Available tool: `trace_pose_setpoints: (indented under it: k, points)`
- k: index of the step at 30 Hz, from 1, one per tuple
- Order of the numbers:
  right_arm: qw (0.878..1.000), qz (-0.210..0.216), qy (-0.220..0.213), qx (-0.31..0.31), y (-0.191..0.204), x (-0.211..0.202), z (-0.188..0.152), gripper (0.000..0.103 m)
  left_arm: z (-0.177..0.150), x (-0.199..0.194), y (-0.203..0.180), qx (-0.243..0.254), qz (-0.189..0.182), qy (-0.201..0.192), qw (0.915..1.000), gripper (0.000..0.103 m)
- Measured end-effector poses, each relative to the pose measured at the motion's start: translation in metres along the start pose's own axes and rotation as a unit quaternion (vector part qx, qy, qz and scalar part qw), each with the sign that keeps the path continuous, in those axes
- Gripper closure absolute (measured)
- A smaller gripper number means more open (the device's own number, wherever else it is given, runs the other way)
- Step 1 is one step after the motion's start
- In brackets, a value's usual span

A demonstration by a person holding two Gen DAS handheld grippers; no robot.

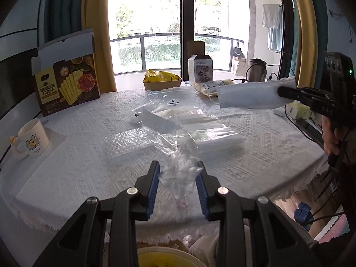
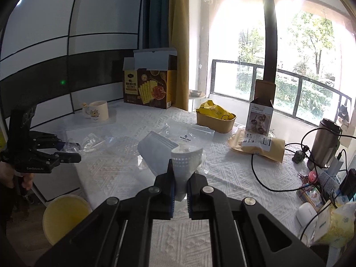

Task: Collect trash
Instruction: 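Carry the clear bag and white mask over the cream bin with both grippers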

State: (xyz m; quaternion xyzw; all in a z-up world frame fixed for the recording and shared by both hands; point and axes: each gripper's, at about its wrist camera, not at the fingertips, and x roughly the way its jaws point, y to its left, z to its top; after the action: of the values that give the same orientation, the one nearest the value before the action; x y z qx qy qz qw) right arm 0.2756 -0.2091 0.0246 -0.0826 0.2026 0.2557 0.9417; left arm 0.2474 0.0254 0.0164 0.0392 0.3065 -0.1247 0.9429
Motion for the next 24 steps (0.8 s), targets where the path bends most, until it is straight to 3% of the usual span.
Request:
trace_pose_setpoints:
  k: [10, 24]
  points:
    - [1.0, 0.017, -0.008, 0.007, 0.016, -0.04, -0.026, 0.095, -0.032, -0.039, -0.01, -0.022, 0.004, -0.019, 0.9996, 0.071]
    - [0.997, 0.073, 0.006, 0.036, 0.05, -0.069, -0.085, 0.095, -0.113, -0.069, -0.006, -0.097, 0.021, 0.006, 0.9951, 0.071]
